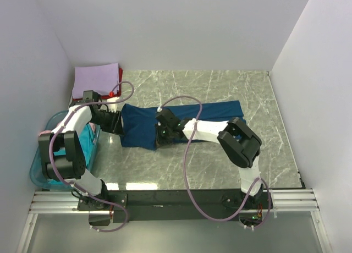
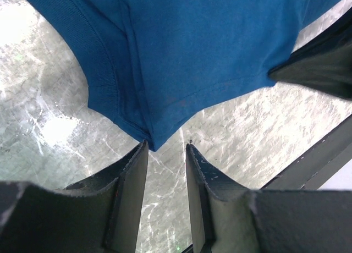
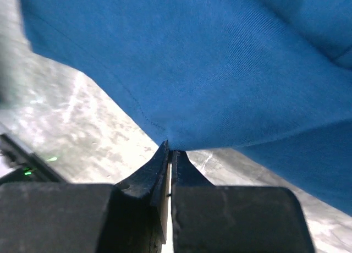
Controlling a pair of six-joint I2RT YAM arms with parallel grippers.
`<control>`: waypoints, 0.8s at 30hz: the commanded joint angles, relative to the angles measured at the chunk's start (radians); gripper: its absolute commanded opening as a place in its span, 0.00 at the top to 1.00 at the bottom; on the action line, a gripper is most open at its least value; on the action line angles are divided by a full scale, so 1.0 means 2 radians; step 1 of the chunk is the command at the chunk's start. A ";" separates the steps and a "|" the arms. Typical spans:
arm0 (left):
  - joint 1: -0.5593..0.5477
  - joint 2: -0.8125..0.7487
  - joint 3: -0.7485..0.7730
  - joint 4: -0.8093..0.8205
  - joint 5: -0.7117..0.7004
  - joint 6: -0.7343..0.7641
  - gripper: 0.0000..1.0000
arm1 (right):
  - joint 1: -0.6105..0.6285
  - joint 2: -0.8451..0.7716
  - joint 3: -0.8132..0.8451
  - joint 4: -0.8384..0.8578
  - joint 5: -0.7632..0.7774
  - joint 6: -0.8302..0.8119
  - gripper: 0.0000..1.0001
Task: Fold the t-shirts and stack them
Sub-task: Fold the tshirt
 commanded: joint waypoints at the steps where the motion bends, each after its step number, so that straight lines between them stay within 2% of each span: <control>1: -0.006 -0.004 0.019 0.000 0.002 0.004 0.61 | -0.032 -0.052 0.023 0.025 -0.034 -0.002 1.00; 12: -0.019 0.030 0.047 0.020 0.027 -0.020 0.53 | -0.102 0.019 0.045 0.074 -0.138 0.042 1.00; 16: -0.027 0.047 0.055 0.028 0.036 -0.041 0.48 | -0.110 0.027 0.044 0.090 -0.151 0.049 1.00; 24: -0.035 0.063 0.056 0.014 0.019 -0.052 0.44 | -0.113 0.014 0.030 0.093 -0.148 0.045 1.00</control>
